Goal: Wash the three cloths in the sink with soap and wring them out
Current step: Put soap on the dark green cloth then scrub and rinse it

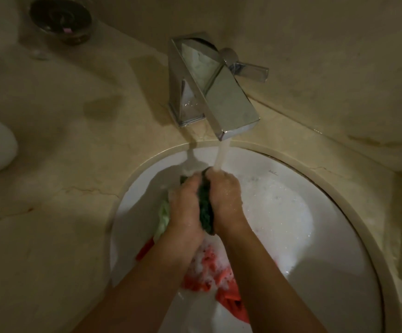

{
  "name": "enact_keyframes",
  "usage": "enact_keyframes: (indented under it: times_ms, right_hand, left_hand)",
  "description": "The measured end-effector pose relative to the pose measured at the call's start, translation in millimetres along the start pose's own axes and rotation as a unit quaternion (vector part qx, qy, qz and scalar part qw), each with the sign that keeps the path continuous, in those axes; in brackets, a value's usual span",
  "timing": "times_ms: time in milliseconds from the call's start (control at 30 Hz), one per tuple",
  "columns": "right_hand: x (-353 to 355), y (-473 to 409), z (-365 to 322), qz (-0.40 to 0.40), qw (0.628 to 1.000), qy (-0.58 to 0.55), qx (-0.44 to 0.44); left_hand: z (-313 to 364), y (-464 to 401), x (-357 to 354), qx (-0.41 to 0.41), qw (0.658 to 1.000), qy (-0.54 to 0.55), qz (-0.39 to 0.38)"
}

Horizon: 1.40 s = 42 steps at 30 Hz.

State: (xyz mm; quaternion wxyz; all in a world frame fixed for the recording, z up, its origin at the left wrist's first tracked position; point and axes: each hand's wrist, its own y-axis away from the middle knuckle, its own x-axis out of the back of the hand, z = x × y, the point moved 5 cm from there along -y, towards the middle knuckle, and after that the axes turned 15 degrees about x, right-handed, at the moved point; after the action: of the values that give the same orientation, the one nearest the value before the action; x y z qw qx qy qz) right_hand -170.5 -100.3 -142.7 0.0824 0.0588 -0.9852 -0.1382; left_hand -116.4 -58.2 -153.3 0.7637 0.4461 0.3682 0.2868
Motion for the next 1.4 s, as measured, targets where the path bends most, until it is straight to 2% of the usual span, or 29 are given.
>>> enact_keyframes:
  times_ms: [33, 67, 133, 167, 233, 300, 367, 400, 433, 533, 633, 800, 967, 1000, 1067, 1133, 1233, 1300, 1400]
  right_hand:
    - [1.7, 2.8, 0.7, -0.012, 0.996, -0.073, -0.047]
    - [5.8, 4.4, 0.7, -0.023, 0.989, -0.127, -0.070]
    - [19.4, 6.9, -2.4, -0.004, 0.978, -0.196, -0.076]
    - [26.8, 7.5, -4.1, 0.024, 0.973, -0.217, -0.071]
    - [35.6, 10.8, -4.9, 0.046, 0.982, -0.179, -0.025]
    - [39.3, 18.9, -11.0, 0.027, 0.994, -0.036, 0.095]
    - [37.1, 26.8, -24.6, -0.050, 0.951, 0.117, 0.283]
    - [35.4, 30.9, -27.5, -0.090, 0.919, 0.153, 0.351]
    - [36.0, 32.9, -27.9, -0.115, 0.905, 0.156, 0.378]
    - [45.7, 32.4, -29.5, -0.110, 0.948, 0.005, 0.298]
    - [52.4, 27.0, -27.8, -0.073, 0.960, -0.137, 0.232]
    - [56.6, 23.3, -22.5, -0.036, 0.964, -0.179, 0.191]
    - [48.0, 33.7, -10.0, -0.096, 0.973, -0.190, 0.087]
    - [43.0, 35.9, -6.1, -0.092, 0.979, -0.165, 0.073]
    - [31.7, 35.2, -1.4, -0.046, 0.992, -0.080, 0.081]
    - [23.9, 33.0, -2.2, 0.020, 0.990, -0.004, 0.138]
    - [20.8, 29.1, -5.5, 0.082, 0.981, 0.018, 0.177]
    - [21.1, 25.1, -7.5, 0.095, 0.985, 0.013, 0.145]
    - [14.1, 15.1, -0.3, 0.053, 0.997, -0.020, 0.054]
  left_hand:
    - [-1.4, 10.0, -4.2, 0.049, 0.996, 0.033, -0.064]
    - [-1.7, 12.6, -1.5, 0.077, 0.992, 0.039, -0.089]
    - [3.8, 11.0, 10.2, 0.064, 0.994, 0.024, -0.088]
    - [5.4, 9.3, 14.6, 0.050, 0.995, 0.012, -0.088]
    - [9.2, 9.3, 17.7, 0.038, 0.993, 0.010, -0.109]
    - [8.2, 12.3, 17.7, 0.032, 0.990, -0.004, -0.139]
    - [11.3, 18.5, 16.1, 0.010, 0.987, -0.027, -0.158]
    - [13.4, 19.6, 17.1, 0.002, 0.988, -0.030, -0.153]
    - [14.4, 17.5, 18.8, 0.001, 0.988, -0.019, -0.155]
    - [18.9, 18.9, 19.0, -0.003, 0.984, 0.024, -0.179]
    - [18.1, 18.2, 14.8, -0.015, 0.969, 0.036, -0.244]
    - [22.4, 17.9, 9.2, -0.036, 0.953, 0.024, -0.298]
    - [26.9, 15.9, 11.6, -0.089, 0.965, -0.009, -0.247]
    - [23.6, 16.8, 11.5, -0.098, 0.967, -0.018, -0.234]
    - [15.6, 21.8, 10.4, -0.130, 0.972, -0.042, -0.194]
    - [9.5, 30.2, 5.5, -0.189, 0.967, -0.110, -0.132]
    - [10.2, 38.6, -3.5, -0.259, 0.944, -0.201, -0.044]
    - [13.6, 37.6, -7.8, -0.272, 0.934, -0.232, -0.002]
    - [19.0, 30.7, -12.3, -0.264, 0.920, -0.280, 0.070]
